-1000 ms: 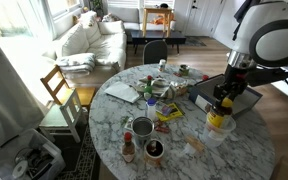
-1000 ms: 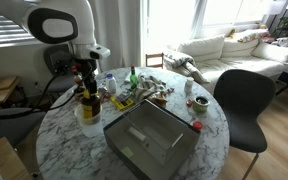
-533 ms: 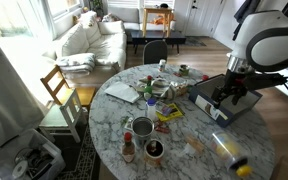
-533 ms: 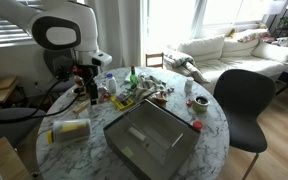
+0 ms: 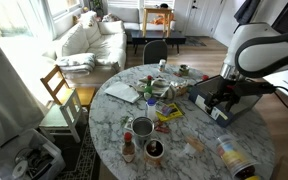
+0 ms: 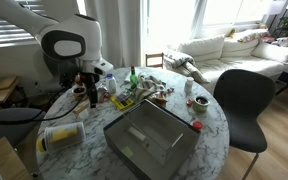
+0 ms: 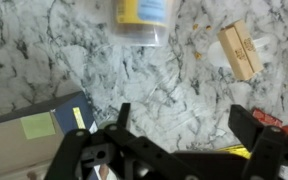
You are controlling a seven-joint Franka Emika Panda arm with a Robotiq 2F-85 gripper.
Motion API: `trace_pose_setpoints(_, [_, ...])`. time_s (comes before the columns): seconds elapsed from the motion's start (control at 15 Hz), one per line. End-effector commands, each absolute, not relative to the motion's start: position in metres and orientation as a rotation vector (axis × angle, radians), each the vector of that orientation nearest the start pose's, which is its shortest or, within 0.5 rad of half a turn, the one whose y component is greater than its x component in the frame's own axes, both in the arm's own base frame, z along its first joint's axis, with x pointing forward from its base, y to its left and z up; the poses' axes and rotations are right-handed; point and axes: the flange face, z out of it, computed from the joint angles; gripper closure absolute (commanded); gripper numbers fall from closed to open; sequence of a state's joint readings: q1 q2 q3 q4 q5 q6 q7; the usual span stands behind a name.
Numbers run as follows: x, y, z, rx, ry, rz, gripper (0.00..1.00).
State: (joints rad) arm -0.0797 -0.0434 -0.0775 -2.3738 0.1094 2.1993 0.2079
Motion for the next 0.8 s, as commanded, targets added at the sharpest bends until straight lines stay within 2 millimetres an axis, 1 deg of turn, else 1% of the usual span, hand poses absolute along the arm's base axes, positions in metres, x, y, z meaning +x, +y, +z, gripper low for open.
trace_pose_setpoints(0.0, [0.472,-0.07,0.327,-2.973,0.658,0.229,0.0])
trace_pose_setpoints(0.27, [0.473,-0.07,0.327,-2.973,0.658,0.23,0.0])
trace_pose_setpoints(0.33, [0.47,-0.072,0.317,-2.992,0.576,0.322,0.0])
trace_pose_setpoints(0.4, [0.467,-0.068,0.308,-2.989,0.439,0.349,0.0])
trace_pose_setpoints(0.47, [0.463,-0.066,0.302,-3.007,0.371,0.378,0.0])
trace_pose_setpoints(0.73, [0.443,-0.042,0.283,-3.008,0.064,0.49,0.0])
